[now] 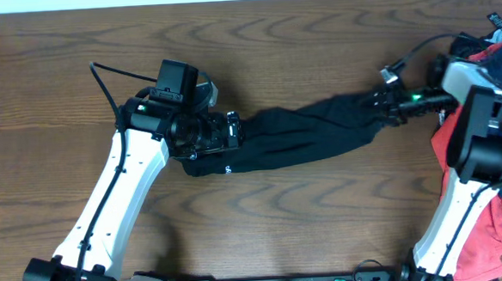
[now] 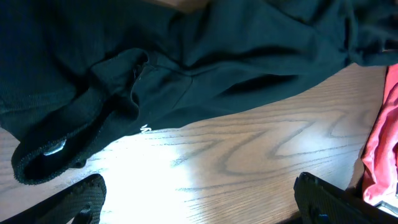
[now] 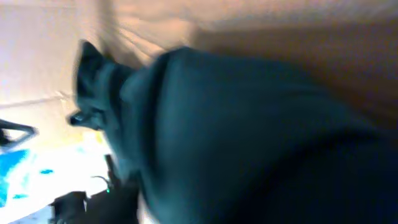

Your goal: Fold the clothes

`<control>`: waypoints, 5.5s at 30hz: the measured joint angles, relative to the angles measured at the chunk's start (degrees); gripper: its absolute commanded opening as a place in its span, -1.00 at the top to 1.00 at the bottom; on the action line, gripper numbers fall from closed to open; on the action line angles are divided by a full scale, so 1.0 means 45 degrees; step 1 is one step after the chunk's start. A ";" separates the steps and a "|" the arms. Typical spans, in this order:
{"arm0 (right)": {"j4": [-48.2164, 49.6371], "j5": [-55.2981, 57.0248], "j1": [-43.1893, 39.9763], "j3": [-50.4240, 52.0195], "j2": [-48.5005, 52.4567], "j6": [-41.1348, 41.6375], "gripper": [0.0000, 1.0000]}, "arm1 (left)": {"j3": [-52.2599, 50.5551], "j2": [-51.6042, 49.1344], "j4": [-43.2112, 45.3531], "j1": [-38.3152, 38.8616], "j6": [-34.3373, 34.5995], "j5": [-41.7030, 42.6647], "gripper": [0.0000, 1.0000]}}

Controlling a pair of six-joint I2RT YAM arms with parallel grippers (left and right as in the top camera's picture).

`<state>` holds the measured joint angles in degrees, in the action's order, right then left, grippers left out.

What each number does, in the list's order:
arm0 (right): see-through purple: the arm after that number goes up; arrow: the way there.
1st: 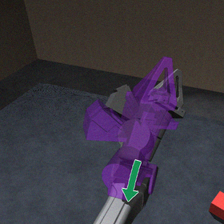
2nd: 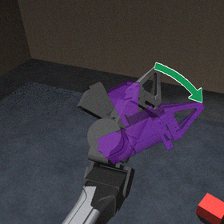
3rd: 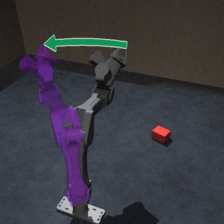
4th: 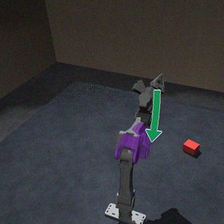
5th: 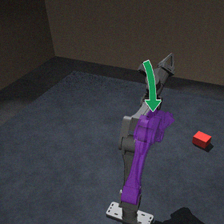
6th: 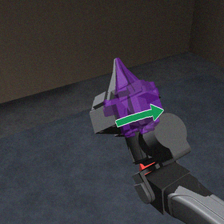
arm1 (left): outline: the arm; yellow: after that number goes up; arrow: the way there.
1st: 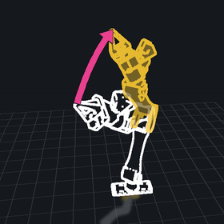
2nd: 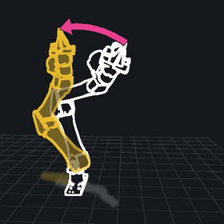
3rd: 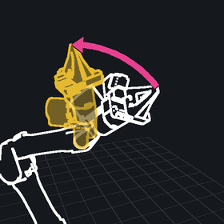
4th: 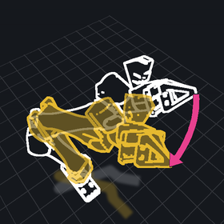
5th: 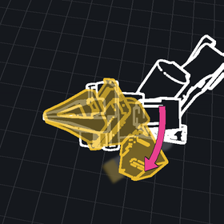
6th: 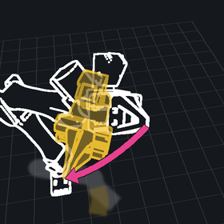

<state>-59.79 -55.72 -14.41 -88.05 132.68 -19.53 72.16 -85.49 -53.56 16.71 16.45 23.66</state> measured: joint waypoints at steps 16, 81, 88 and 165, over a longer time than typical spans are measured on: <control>-0.1020 0.0860 -0.0432 -0.0345 0.0398 0.0544 0.97 | 0.0000 0.0000 0.0010 0.0000 -0.0092 0.0000 -0.96; -0.6640 0.6402 0.3808 -0.7150 -0.1928 0.3424 0.98 | 0.0000 0.0000 0.1384 -0.0665 -0.0374 -0.1326 -0.96; -0.6387 0.6907 0.5037 -0.7150 -0.1928 0.4386 0.97 | 0.0000 0.0000 0.1379 -0.1039 -0.0374 -0.1345 -0.96; -0.1297 0.8752 0.6081 -0.1554 -0.1938 0.6042 0.01 | -0.0005 0.0000 0.1336 -0.1035 -0.0374 -0.1345 -0.96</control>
<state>-65.63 -16.34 12.95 -95.04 123.96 7.66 72.14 -85.49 -47.55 12.05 14.76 17.61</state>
